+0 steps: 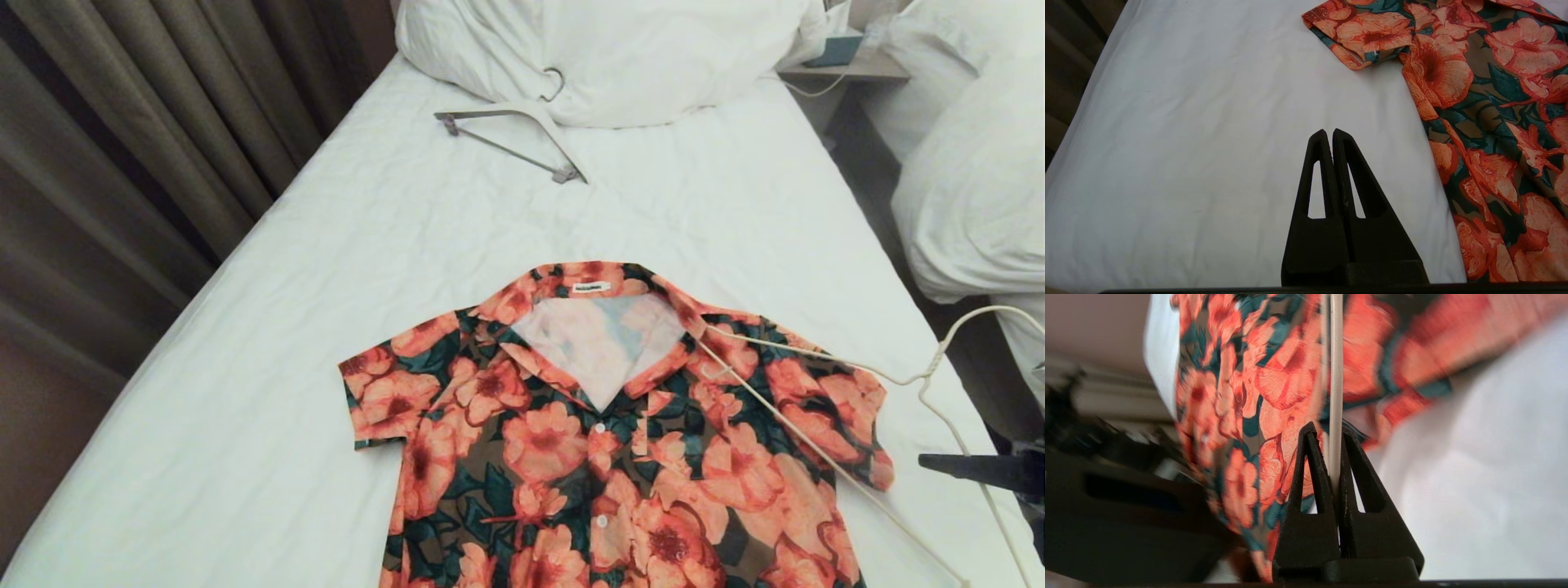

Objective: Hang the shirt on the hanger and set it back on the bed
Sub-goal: Lift the shirt and hanger

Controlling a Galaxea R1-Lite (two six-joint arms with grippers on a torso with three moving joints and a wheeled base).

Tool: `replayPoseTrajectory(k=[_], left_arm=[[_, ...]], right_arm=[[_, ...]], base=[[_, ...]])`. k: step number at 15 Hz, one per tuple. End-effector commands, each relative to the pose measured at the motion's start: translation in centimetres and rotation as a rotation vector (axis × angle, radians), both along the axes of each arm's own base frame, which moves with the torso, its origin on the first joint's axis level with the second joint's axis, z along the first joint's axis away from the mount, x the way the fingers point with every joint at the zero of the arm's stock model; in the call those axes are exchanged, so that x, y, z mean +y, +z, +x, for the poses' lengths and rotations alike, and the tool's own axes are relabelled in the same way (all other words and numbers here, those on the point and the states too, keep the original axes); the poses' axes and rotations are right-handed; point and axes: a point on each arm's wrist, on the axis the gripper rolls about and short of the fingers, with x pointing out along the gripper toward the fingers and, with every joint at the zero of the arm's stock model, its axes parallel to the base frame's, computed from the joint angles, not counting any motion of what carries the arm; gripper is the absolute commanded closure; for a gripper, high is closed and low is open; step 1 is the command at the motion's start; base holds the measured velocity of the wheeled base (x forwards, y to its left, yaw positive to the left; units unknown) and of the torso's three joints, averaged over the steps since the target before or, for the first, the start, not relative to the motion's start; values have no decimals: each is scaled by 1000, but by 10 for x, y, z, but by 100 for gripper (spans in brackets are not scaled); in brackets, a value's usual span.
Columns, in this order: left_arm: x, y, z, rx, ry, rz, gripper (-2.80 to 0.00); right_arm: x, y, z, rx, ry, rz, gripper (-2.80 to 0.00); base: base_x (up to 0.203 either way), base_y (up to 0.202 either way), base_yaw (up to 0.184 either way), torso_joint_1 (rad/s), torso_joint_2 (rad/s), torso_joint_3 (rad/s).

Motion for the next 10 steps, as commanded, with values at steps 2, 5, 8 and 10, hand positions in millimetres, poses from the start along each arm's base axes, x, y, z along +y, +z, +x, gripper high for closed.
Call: replayPoseTrajectory(k=[2, 5, 8, 10], left_arm=[[0, 0, 0, 0, 0, 0, 0], [0, 0, 0, 0, 0, 0, 0], [0, 0, 0, 0, 0, 0, 0], [0, 0, 0, 1, 0, 0, 0]], right_arm=[[17, 18, -6, -139, 77, -80, 0], [38, 33, -2, -266, 192, -147, 0], [57, 47, 12, -377, 297, -188, 0], [70, 52, 15, -438, 362, -204, 0]], base=[[0, 0, 0, 0, 0, 0], [0, 0, 0, 0, 0, 0], [0, 0, 0, 0, 0, 0], [0, 0, 0, 0, 0, 0]])
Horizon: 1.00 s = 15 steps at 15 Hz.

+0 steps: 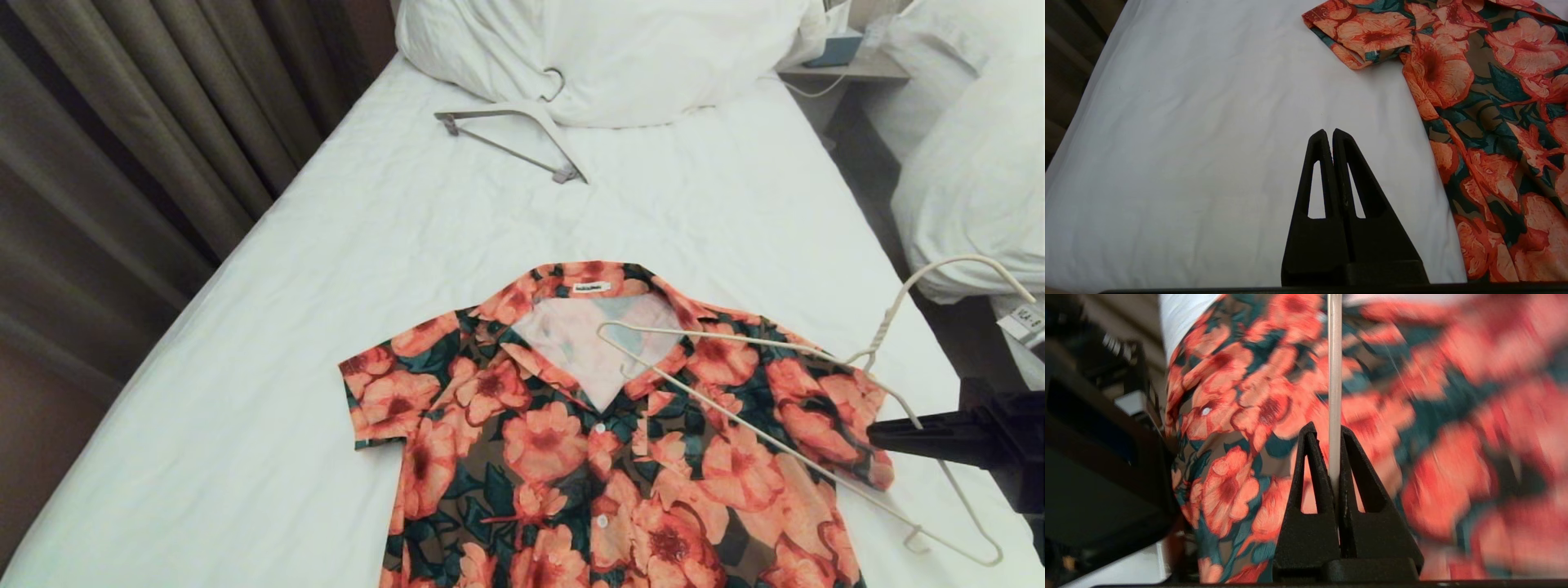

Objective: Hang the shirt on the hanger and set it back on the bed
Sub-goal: Lift the shirt and hanger

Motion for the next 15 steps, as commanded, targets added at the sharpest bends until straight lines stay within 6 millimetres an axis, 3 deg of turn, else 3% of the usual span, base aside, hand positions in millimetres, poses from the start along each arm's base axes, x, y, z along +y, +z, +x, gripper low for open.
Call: replayPoseTrajectory(k=[1, 4, 9, 12, 15], left_arm=[[0, 0, 0, 1, 0, 1, 0], [0, 0, 0, 0, -5, 14, 0], [0, 0, 0, 0, -10, 28, 0], [-1, 8, 1, 26, -53, 66, 0], [-3, 25, 19, 189, -158, 42, 0]], right_arm=[[10, 9, 0, -60, 51, -10, 0], [23, 31, -2, -166, 100, -29, 0], [36, 47, -16, -241, 136, -60, 0], [32, 64, -13, -299, 98, -109, 0], [24, 66, -10, -298, 57, -119, 0]], base=[[0, 0, 0, 0, 0, 0], [0, 0, 0, 0, 0, 0], [0, 0, 0, 0, 0, 0], [0, 0, 0, 0, 0, 0], [0, 0, 0, 0, 0, 0]])
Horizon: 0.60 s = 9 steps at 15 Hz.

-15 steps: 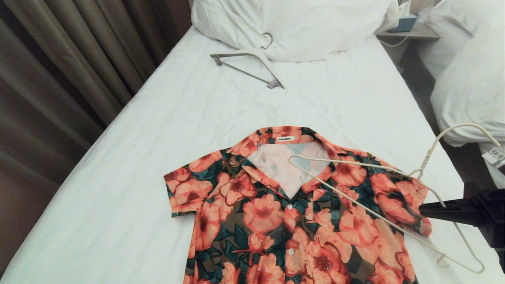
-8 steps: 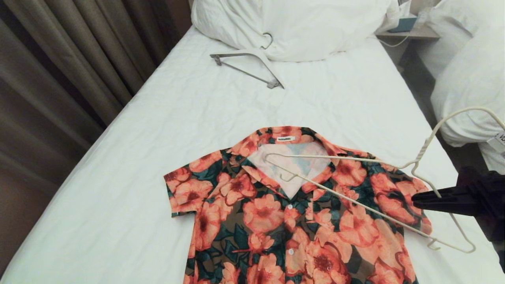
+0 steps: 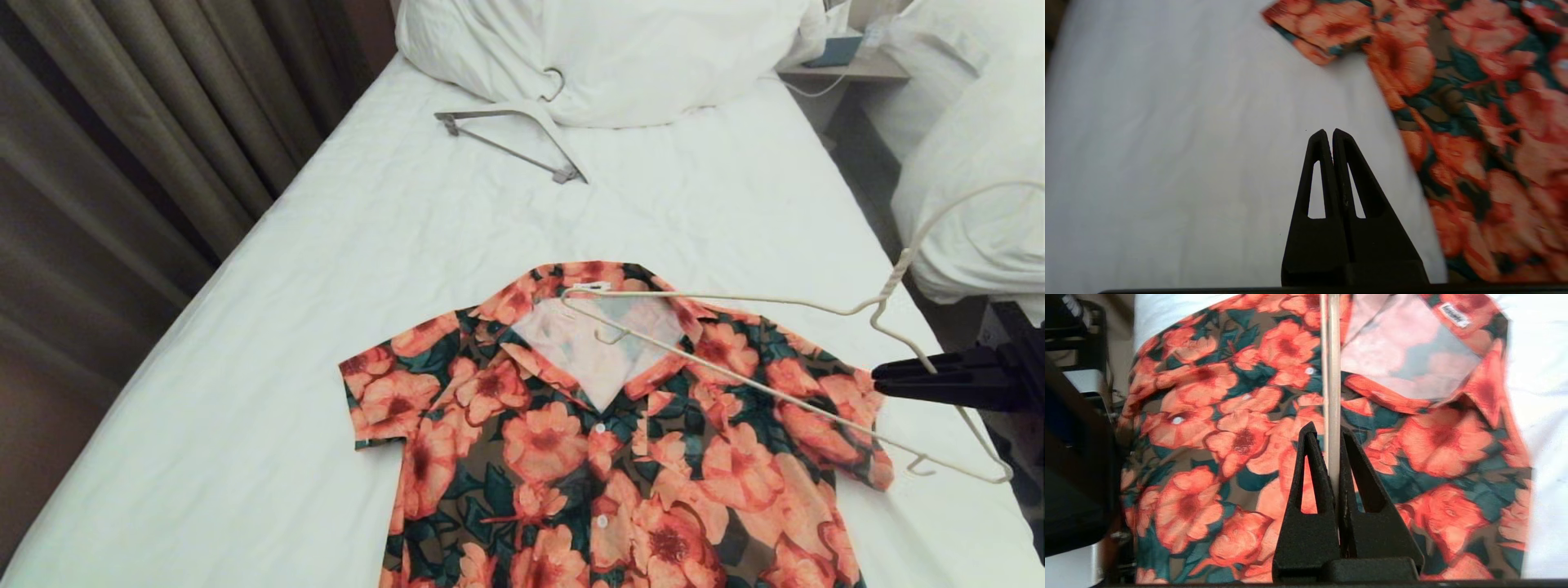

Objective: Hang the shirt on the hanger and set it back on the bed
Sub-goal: Lift the shirt and hanger

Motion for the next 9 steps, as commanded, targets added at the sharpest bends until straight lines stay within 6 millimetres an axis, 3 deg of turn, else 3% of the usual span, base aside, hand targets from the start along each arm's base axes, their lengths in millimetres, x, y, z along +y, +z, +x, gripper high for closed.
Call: replayPoseTrajectory(k=[1, 5, 9], left_arm=[[-2, 17, 23, 194, -77, -24, 0], [-8, 43, 89, 466, -262, -176, 0], [-20, 30, 190, 628, -349, -280, 0]], right_arm=[[-3, 1, 0, -8, -7, 2, 0], [-13, 2, 2, -10, -48, 2, 0], [-15, 5, 3, -24, -58, -1, 0]], base=[[0, 0, 0, 0, 0, 0], [0, 0, 0, 0, 0, 0], [0, 0, 0, 0, 0, 0]])
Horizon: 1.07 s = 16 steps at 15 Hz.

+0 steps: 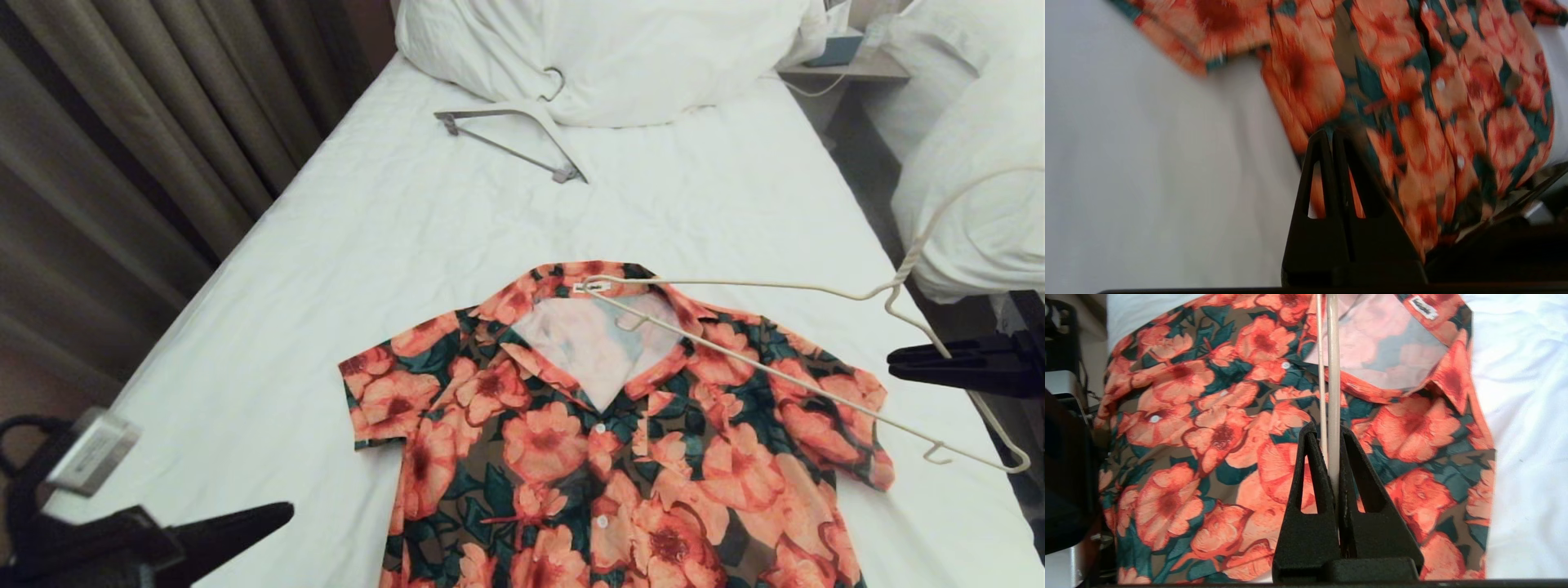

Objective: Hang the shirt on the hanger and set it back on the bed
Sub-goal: Lift the shirt and hanger

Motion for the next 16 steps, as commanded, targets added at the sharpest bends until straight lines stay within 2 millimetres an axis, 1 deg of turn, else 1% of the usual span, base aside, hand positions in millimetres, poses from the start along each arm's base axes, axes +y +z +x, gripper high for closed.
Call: replayPoseTrajectory(k=[1, 3, 4, 5, 6, 7, 8, 11, 13, 14, 16], left_arm=[[-10, -35, 84, 197, -34, -21, 0], [-24, -45, 137, 182, -71, -58, 0], [-33, -46, 160, 156, -88, -75, 0], [-42, -42, 183, 117, -103, -100, 0], [-49, -36, 198, 89, -106, -135, 0], [-54, -26, 208, 72, -93, -181, 0], [-56, -21, 215, 62, -82, -207, -280], [-60, -19, 234, 40, -72, -220, -280], [-62, -13, 239, 27, -68, -240, -280], [-68, -11, 240, 34, -70, -256, -280], [-84, -15, 242, 59, -37, -272, -280]], right_arm=[[-1, 2, 1, -12, 4, 0, 0], [-2, 6, 5, -18, 0, -1, 0], [-2, 6, 7, -18, -1, -2, 0], [-3, 5, 8, -14, -2, -1, 0], [-4, 5, 9, -12, -8, 0, 0], [-5, 3, 10, -6, -9, 1, 0], [-6, 1, 12, 2, -10, 3, 0], [-7, -1, 16, 12, -13, 6, 0], [-8, -2, 17, 14, -13, 6, 0], [-8, -2, 18, 15, -14, 6, 0], [-8, -3, 19, 20, -13, 8, 0]], base=[[0, 0, 0, 0, 0, 0], [0, 0, 0, 0, 0, 0], [0, 0, 0, 0, 0, 0], [0, 0, 0, 0, 0, 0], [0, 0, 0, 0, 0, 0], [0, 0, 0, 0, 0, 0], [0, 0, 0, 0, 0, 0], [0, 0, 0, 0, 0, 0], [0, 0, 0, 0, 0, 0], [0, 0, 0, 0, 0, 0], [0, 0, 0, 0, 0, 0]])
